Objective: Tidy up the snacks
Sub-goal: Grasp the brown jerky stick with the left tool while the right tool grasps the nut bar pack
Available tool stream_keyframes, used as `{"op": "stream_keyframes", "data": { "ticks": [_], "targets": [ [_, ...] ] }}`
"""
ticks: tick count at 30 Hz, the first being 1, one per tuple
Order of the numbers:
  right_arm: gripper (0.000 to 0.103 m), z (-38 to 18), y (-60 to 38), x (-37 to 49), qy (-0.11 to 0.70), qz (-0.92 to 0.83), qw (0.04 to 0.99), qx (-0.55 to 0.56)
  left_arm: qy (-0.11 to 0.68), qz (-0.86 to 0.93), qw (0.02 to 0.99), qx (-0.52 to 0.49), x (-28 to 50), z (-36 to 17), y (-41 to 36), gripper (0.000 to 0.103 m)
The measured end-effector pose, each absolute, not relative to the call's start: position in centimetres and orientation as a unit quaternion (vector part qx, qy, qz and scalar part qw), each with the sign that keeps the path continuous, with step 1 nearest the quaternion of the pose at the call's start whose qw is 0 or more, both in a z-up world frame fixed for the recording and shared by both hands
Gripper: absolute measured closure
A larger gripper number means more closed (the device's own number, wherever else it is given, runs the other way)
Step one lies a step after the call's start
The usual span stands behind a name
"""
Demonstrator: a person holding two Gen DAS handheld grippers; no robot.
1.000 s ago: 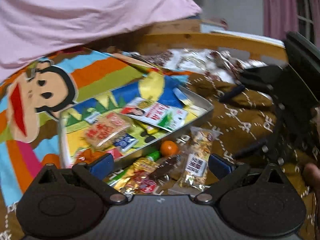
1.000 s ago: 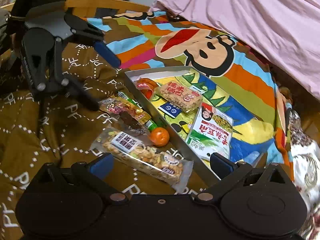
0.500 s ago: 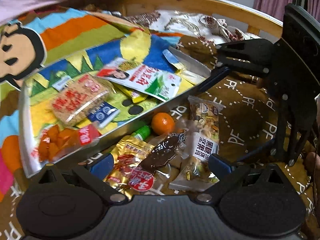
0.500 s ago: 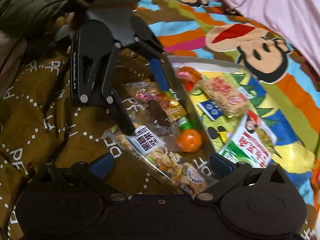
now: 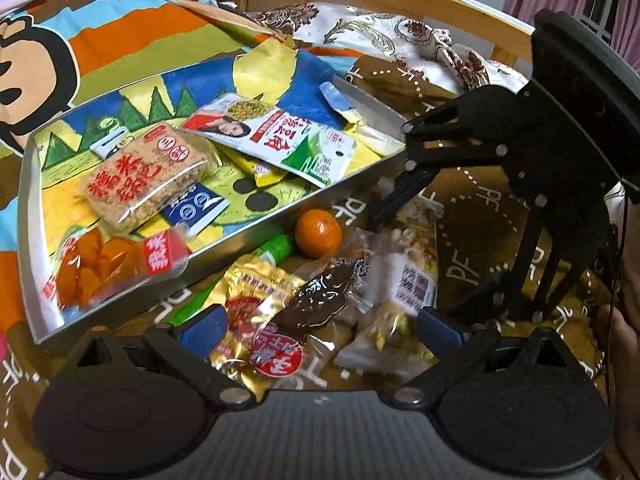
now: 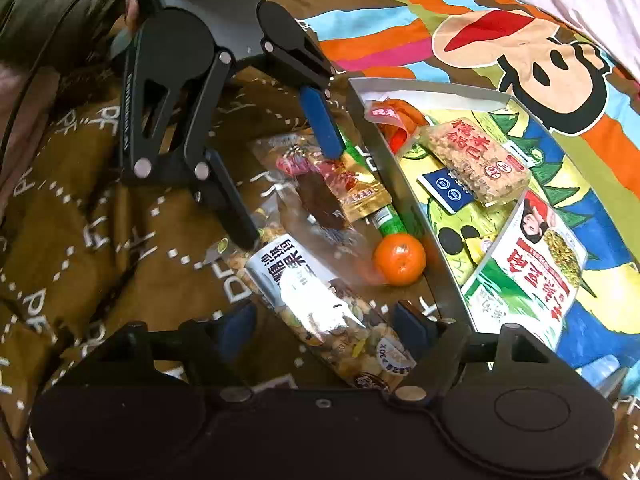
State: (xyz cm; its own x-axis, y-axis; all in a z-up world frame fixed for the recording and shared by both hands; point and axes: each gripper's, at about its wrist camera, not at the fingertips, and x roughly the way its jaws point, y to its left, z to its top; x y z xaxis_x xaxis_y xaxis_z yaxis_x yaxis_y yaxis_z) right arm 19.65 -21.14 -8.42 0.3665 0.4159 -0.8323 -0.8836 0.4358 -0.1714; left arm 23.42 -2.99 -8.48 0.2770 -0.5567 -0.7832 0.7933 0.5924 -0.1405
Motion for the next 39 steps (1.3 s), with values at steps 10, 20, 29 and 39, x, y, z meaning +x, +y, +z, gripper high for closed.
{"op": "stream_keyframes", "data": {
  "ticks": [10, 20, 29, 39],
  "targets": [
    [0.027, -7.6, -21.4, 16.0, 0.347, 0.413, 0.757, -0.37, 0.419, -0.434, 0.771, 0.203, 21.1, -8.2, -3.7, 0.001],
    [0.016, -9.7, -20.4, 18.0, 0.353, 0.425, 0.745, -0.374, 0.433, -0.45, 0.764, 0.163, 22.5, -8.6, -3.2, 0.002],
    [0.05, -8.6, -21.9, 16.8, 0.364, 0.385, 0.768, -0.359, 0.462, -0.432, 0.76, 0.15, 21.7, -8.3, -3.1, 0.015],
    [0.051, -8.5, -22.8, 14.4, 0.41, 0.29, 0.811, -0.299, 0.489, -0.342, 0.792, 0.128, 19.3, -8.2, -4.0, 0.022]
  ]
}}
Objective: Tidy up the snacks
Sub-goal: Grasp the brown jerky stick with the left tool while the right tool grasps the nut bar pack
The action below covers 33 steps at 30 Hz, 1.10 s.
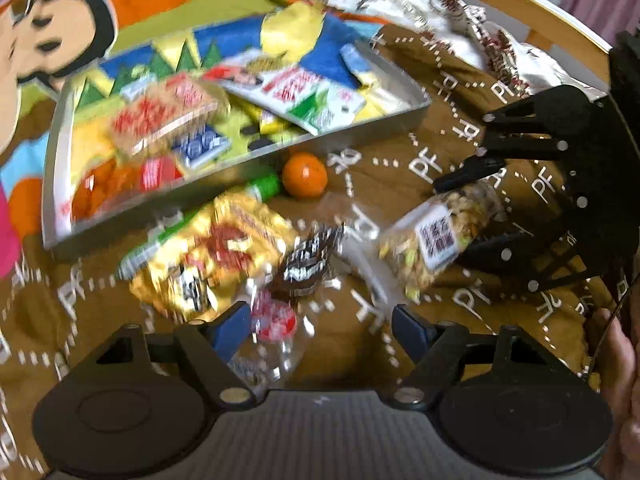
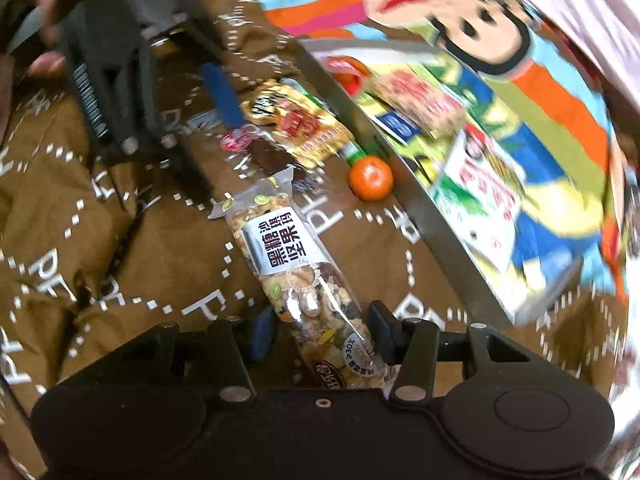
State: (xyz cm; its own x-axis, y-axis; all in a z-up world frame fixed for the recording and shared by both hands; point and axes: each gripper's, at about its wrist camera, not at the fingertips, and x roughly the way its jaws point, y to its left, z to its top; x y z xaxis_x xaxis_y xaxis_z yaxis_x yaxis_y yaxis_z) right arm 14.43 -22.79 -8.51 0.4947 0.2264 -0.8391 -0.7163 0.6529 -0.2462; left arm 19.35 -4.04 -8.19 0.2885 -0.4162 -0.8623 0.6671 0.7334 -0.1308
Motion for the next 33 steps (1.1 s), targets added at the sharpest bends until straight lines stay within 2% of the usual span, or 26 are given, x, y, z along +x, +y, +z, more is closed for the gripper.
{"op": "stream_keyframes", "data": {
  "ticks": [3, 8, 12, 15, 19, 21, 22, 24, 25, 28, 33],
  "targets": [
    [0.051, -8.1, -23.8, 14.6, 0.447, 0.241, 0.832, -0.221, 0.499, -0.341, 0.787, 0.123, 18.3, -8.3, -3.8, 0.022],
    [0.05, -7.4, -24.9, 14.0, 0.469, 0.202, 0.849, -0.136, 0.442, -0.329, 0.812, 0.19, 16.9, -7.1, -4.6, 0.018],
    [0.045, -7.7, -24.5, 13.6, 0.462, 0.209, 0.847, -0.158, 0.388, -0.344, 0.833, 0.193, 16.9, -6.1, -4.6, 0.007],
    [0.044, -8.1, -24.3, 13.9, 0.459, 0.215, 0.843, -0.181, 0.384, -0.352, 0.828, 0.206, 17.7, -6.6, -5.1, 0.007],
    [0.033, -8.2, -24.4, 14.1, 0.447, 0.224, 0.844, -0.196, 0.4, -0.361, 0.813, 0.221, 18.8, -8.2, -5.4, 0.007],
    [0.032, -8.7, -24.4, 14.3, 0.445, 0.224, 0.842, -0.208, 0.411, -0.372, 0.802, 0.221, 19.0, -8.8, -5.4, 0.008],
    [0.034, -8.8, -24.4, 14.3, 0.448, 0.224, 0.84, -0.207, 0.417, -0.377, 0.796, 0.222, 18.9, -9.1, -5.5, 0.008],
    [0.05, -8.9, -24.3, 14.3, 0.451, 0.23, 0.839, -0.199, 0.415, -0.376, 0.794, 0.237, 18.5, -9.3, -5.7, 0.009],
    [0.055, -8.8, -24.2, 14.3, 0.451, 0.233, 0.839, -0.195, 0.415, -0.371, 0.794, 0.243, 18.4, -9.3, -5.8, 0.012],
    [0.056, -8.7, -24.2, 14.4, 0.46, 0.217, 0.842, -0.18, 0.427, -0.347, 0.803, 0.229, 18.4, -8.9, -5.7, 0.022],
    [0.056, -8.1, -25.2, 14.7, 0.475, 0.176, 0.856, -0.101, 0.458, -0.322, 0.805, 0.196, 18.0, -9.0, -5.2, 0.029]
  ]
}}
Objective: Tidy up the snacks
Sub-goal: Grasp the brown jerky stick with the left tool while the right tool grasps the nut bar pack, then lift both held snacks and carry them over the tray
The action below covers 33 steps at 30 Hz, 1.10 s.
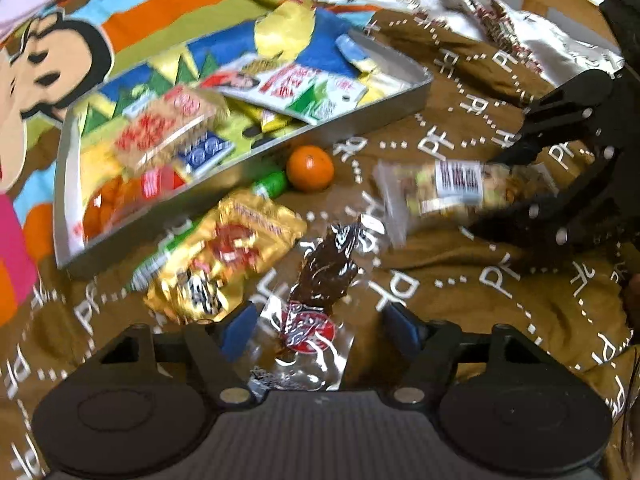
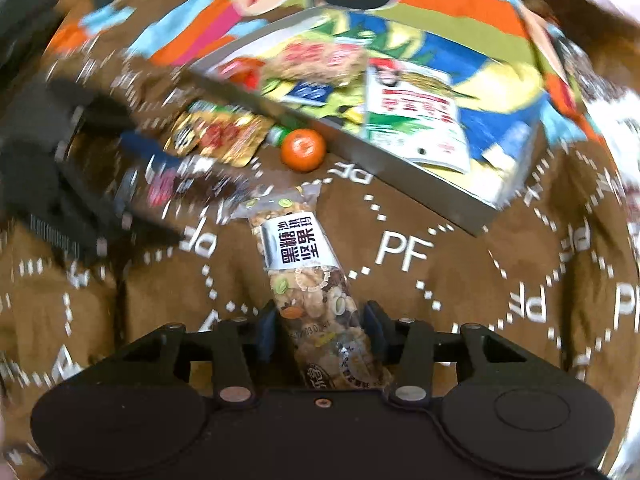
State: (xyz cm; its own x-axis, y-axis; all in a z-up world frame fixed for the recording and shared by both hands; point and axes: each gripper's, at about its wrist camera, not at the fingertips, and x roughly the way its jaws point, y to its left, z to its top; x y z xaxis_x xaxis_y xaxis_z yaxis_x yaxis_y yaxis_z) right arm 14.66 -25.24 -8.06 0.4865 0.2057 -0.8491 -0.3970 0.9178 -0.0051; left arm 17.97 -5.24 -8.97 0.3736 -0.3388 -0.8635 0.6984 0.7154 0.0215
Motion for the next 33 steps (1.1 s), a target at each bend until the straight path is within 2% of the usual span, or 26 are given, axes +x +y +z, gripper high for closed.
{"op": "stream_keyframes", "data": {
  "ticks": [3, 6, 9, 12, 14, 17, 20, 22, 23, 24, 26, 33],
  "targets": [
    [0.06, -7.5, -25.6, 14.4, 0.474, 0.159, 0.865, -0.05, 0.477, -0.304, 0.804, 0.182, 17.6, -9.1, -5.5, 0.029],
    [0.06, -7.5, -25.0, 13.8, 0.47, 0.159, 0.866, -0.054, 0.499, -0.275, 0.805, 0.164, 17.4, -8.9, -5.8, 0.029],
    [0.057, -8.0, -24.2, 13.6, 0.469, 0.154, 0.866, -0.086, 0.501, -0.258, 0.811, 0.158, 17.2, -8.9, -5.8, 0.023],
    [0.054, -8.5, -24.1, 13.7, 0.472, 0.154, 0.863, -0.097, 0.477, -0.258, 0.815, 0.202, 16.9, -9.2, -6.4, 0.01],
    [0.047, -8.6, -23.8, 13.5, 0.467, 0.15, 0.864, -0.116, 0.459, -0.265, 0.816, 0.231, 16.7, -9.3, -6.8, 0.008],
    [0.045, -8.8, -23.5, 13.4, 0.463, 0.149, 0.863, -0.134, 0.439, -0.273, 0.818, 0.251, 16.5, -9.3, -7.4, 0.008],
    [0.044, -8.9, -23.9, 13.8, 0.469, 0.148, 0.863, -0.119, 0.441, -0.284, 0.816, 0.244, 16.7, -9.3, -7.4, 0.017],
    [0.045, -9.0, -24.1, 13.9, 0.469, 0.146, 0.864, -0.109, 0.459, -0.293, 0.811, 0.213, 17.0, -9.2, -7.1, 0.032],
    [0.046, -9.1, -24.1, 14.0, 0.467, 0.145, 0.866, -0.106, 0.463, -0.29, 0.812, 0.203, 17.2, -9.1, -6.9, 0.034],
    [0.047, -9.1, -24.0, 14.0, 0.466, 0.144, 0.867, -0.103, 0.463, -0.285, 0.814, 0.202, 17.2, -9.0, -6.8, 0.041],
    [0.061, -9.0, -24.1, 13.9, 0.466, 0.146, 0.869, -0.085, 0.466, -0.281, 0.816, 0.197, 17.3, -8.9, -6.6, 0.043],
    [0.063, -8.4, -24.6, 13.2, 0.459, 0.129, 0.878, -0.038, 0.468, -0.273, 0.827, 0.15, 16.7, -7.9, -5.8, 0.049]
  ]
}}
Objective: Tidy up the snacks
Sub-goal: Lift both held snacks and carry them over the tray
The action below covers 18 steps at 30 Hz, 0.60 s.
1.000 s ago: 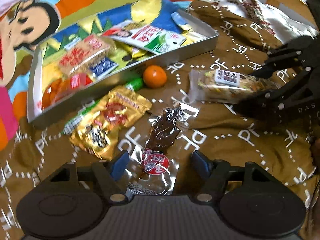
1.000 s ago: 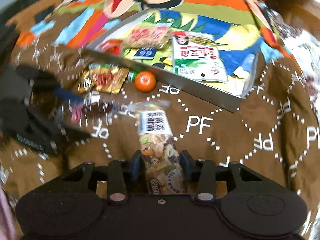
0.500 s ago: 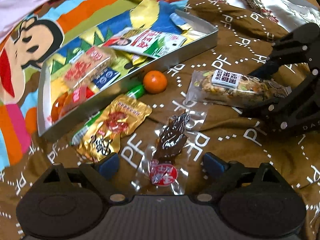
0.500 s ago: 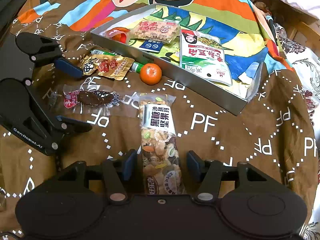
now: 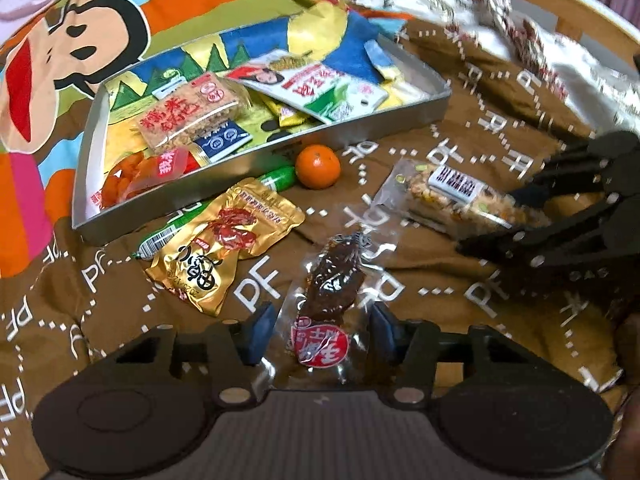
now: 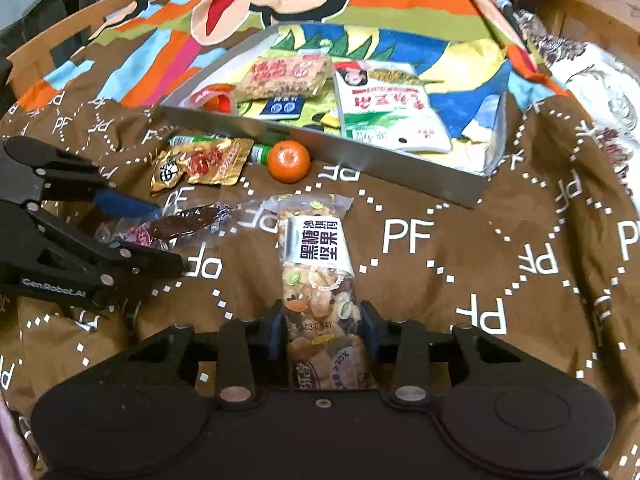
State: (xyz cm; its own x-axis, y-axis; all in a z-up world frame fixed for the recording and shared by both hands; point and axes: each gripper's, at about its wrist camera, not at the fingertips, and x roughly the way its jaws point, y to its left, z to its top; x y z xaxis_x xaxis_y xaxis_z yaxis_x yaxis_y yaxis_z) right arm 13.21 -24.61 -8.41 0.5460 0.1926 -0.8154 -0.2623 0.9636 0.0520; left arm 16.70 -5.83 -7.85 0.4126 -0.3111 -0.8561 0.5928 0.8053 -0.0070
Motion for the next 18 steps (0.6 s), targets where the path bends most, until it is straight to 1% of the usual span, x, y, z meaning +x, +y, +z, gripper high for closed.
{"op": "stream_keyframes", "data": {
  "ticks": [4, 9, 14, 18],
  "targets": [
    [0.063, -7.4, -23.9, 12.0, 0.422, 0.124, 0.895, -0.069, 0.473, -0.276, 0.829, 0.113, 16.2, -7.3, -5.5, 0.05],
    [0.063, -6.5, -22.9, 10.8, 0.38, 0.116, 0.911, -0.112, 0.465, -0.265, 0.838, 0.103, 15.3, -6.8, -5.5, 0.05],
    [0.063, -6.1, -22.4, 10.4, 0.357, 0.111, 0.918, -0.135, 0.463, -0.258, 0.846, 0.055, 15.1, -5.9, -4.6, 0.051],
    [0.063, -5.9, -22.5, 10.4, 0.345, 0.107, 0.923, -0.135, 0.441, -0.252, 0.86, 0.052, 14.4, -5.1, -4.3, 0.051]
  ]
}}
